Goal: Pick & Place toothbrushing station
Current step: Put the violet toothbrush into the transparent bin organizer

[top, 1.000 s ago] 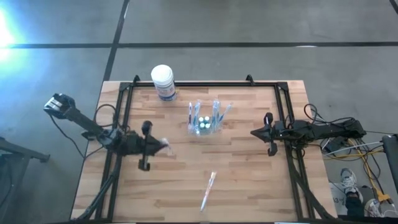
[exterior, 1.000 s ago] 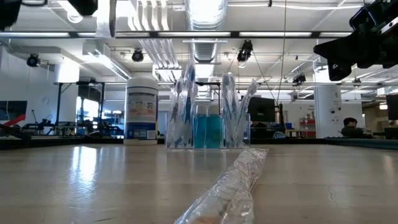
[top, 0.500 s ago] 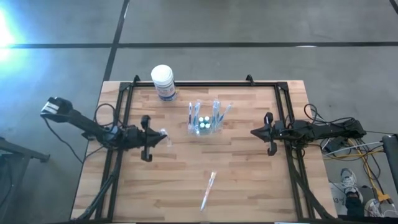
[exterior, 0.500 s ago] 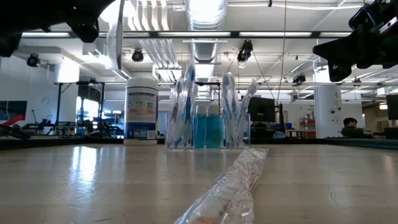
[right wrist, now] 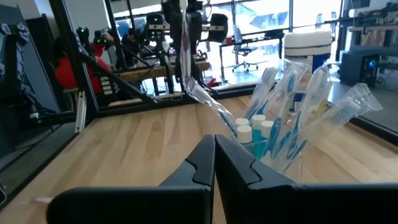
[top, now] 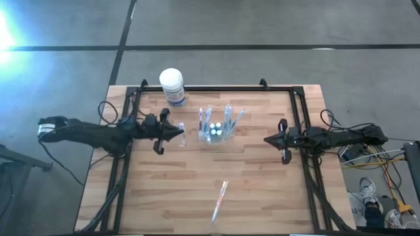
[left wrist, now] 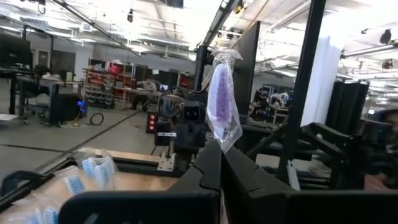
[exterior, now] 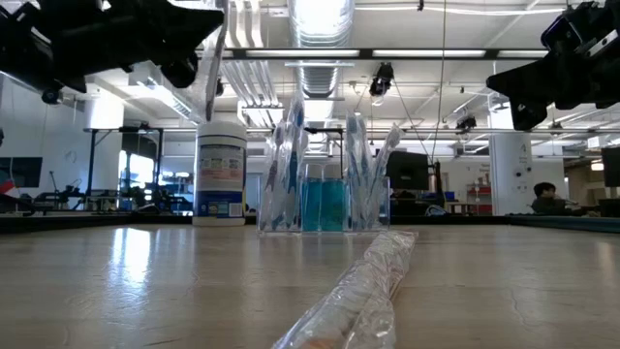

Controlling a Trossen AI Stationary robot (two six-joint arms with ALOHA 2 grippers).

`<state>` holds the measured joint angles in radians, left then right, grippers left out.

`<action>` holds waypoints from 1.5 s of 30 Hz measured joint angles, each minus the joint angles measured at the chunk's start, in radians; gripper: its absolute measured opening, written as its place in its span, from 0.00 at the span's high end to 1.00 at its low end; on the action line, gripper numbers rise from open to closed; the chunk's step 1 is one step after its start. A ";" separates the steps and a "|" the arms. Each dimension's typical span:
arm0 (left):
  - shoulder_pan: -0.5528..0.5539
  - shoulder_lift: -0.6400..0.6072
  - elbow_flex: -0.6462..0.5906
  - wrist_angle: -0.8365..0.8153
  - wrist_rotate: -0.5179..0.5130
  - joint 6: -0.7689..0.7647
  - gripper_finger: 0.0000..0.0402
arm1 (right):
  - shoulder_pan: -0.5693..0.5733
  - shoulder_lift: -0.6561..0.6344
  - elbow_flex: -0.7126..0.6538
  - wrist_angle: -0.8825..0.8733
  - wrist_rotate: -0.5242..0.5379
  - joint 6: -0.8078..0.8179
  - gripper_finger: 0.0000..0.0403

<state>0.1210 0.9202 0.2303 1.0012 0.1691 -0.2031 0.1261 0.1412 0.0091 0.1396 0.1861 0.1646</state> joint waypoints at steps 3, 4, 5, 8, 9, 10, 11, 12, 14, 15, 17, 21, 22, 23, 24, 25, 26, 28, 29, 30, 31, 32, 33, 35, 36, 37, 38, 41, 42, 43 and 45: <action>0.034 0.012 0.008 0.003 0.024 0.018 1.00 | 0.000 0.017 0.000 0.014 0.000 0.027 0.98; 0.036 0.014 0.009 0.007 0.026 0.024 1.00 | 0.000 0.022 0.000 0.017 -0.001 0.041 0.98; 0.036 0.017 0.009 0.018 0.029 0.029 1.00 | 0.000 0.027 0.000 0.017 -0.001 0.052 0.98; 0.034 0.016 0.011 0.070 0.036 0.037 1.00 | 0.000 0.042 0.000 0.033 -0.001 0.060 0.98; 0.034 0.013 0.011 0.079 0.042 0.037 1.00 | 0.000 0.044 0.000 0.044 -0.001 0.056 0.98; 0.034 0.012 0.011 0.082 0.042 0.034 1.00 | 0.000 0.046 0.000 0.055 -0.001 0.048 0.98; 0.034 0.011 0.011 0.086 0.042 0.025 1.00 | 0.000 0.048 0.000 0.062 -0.001 0.039 0.98; 0.034 0.011 0.011 0.091 0.042 0.018 1.00 | 0.000 0.049 0.000 0.066 -0.002 0.025 0.98; 0.035 0.007 0.011 0.091 0.042 0.011 1.00 | 0.000 0.050 0.000 0.073 -0.002 0.003 0.98; 0.035 0.007 0.011 0.092 0.042 0.010 1.00 | 0.000 0.050 0.000 0.080 -0.002 -0.004 0.98; 0.036 0.007 0.011 0.089 0.042 0.010 1.00 | 0.000 0.049 0.000 0.084 -0.002 -0.009 0.98; 0.046 0.006 0.011 0.066 0.043 0.011 1.00 | 0.000 0.049 0.000 0.085 -0.002 -0.010 0.98; 0.046 0.007 0.011 0.050 0.042 0.011 1.00 | 0.000 0.049 0.000 0.084 -0.002 -0.010 0.98; 0.046 0.007 0.011 0.033 0.042 0.014 1.00 | 0.000 0.049 0.000 0.084 -0.002 -0.009 0.98; 0.046 0.007 0.011 0.015 0.042 0.020 1.00 | 0.000 0.050 0.000 0.084 -0.002 -0.002 0.98; 0.046 0.007 0.011 -0.004 0.042 0.029 1.00 | 0.000 0.051 0.000 0.083 -0.002 0.009 0.98; 0.046 0.007 0.011 -0.024 0.042 0.038 1.00 | 0.000 0.052 0.000 0.082 -0.002 0.018 0.98; 0.046 0.011 0.011 -0.054 0.042 0.045 1.00 | 0.000 0.057 0.000 0.080 -0.002 0.031 0.98; 0.046 0.013 0.011 -0.065 0.043 0.045 1.00 | 0.000 0.061 0.000 0.080 -0.001 0.034 0.98; 0.046 0.013 0.011 -0.070 0.043 0.046 1.00 | 0.000 0.064 0.000 0.080 -0.001 0.035 0.98; 0.046 0.014 0.011 -0.071 0.043 0.048 1.00 | 0.000 0.067 0.000 0.080 0.000 0.034 0.98; 0.046 0.014 0.011 -0.071 0.043 0.049 1.00 | 0.000 0.069 0.000 0.080 0.000 0.029 0.98; 0.046 0.014 0.010 -0.071 0.043 0.048 1.00 | 0.000 0.072 0.000 0.081 0.000 0.022 0.98; 0.046 0.014 0.010 -0.069 0.043 0.048 1.00 | 0.000 0.072 0.000 0.081 0.000 0.016 0.98; 0.046 0.014 0.010 -0.067 0.043 0.043 1.00 | 0.000 0.071 0.000 0.084 0.000 0.016 0.98; 0.046 0.014 0.010 -0.061 0.042 0.036 1.00 | 0.000 0.071 0.000 0.086 0.000 0.016 0.98; 0.046 0.014 0.010 -0.056 0.043 0.028 1.00 | 0.000 0.071 0.000 0.087 0.000 0.016 0.98; 0.046 0.014 0.010 -0.051 0.043 0.010 1.00 | 0.001 0.076 0.000 0.077 0.000 0.019 0.98; 0.046 0.014 0.010 -0.050 0.043 0.003 1.00 | 0.001 0.079 0.000 0.075 -0.001 0.019 0.98; 0.046 0.014 0.010 -0.050 0.042 -0.006 1.00 | 0.001 0.083 0.000 0.075 -0.002 0.019 0.98; 0.046 0.013 0.010 -0.049 0.043 -0.011 1.00 | 0.001 0.092 0.000 0.086 -0.002 0.019 0.98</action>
<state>0.1669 0.9337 0.2401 0.9523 0.2119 -0.2145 0.1268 0.2333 0.0093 0.2253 0.1844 0.1841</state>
